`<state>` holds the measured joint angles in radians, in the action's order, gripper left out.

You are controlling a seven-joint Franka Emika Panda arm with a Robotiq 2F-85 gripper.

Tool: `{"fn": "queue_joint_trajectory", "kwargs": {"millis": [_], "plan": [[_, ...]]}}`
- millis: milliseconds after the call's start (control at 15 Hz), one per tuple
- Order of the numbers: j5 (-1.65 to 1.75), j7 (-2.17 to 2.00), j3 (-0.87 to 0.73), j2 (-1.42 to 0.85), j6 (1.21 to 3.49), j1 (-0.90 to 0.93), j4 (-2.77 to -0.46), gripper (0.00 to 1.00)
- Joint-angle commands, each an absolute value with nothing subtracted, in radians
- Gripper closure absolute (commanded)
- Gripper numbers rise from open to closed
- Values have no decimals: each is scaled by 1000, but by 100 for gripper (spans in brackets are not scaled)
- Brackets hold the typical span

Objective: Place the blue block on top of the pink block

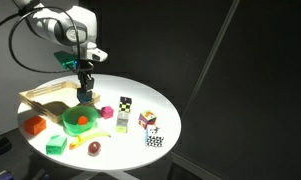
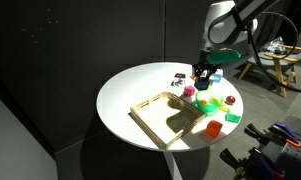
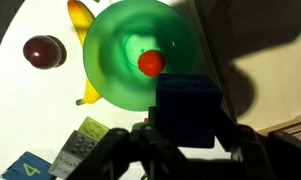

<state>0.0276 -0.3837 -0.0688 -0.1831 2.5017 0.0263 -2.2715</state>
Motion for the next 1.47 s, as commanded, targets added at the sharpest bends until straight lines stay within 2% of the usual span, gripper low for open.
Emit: {"fn": "queue_joint_trajectory", "kwargs": {"millis": [0, 600, 667, 1400], "plan": [[28, -383, -67, -184, 2499, 24, -2270, 43], [28, -383, -67, -189, 2499, 25, -2270, 43], [28, -383, -67, -189, 2499, 25, -2270, 68], [48, -426, -113, -258, 2479, 21, -2161, 68]]}}
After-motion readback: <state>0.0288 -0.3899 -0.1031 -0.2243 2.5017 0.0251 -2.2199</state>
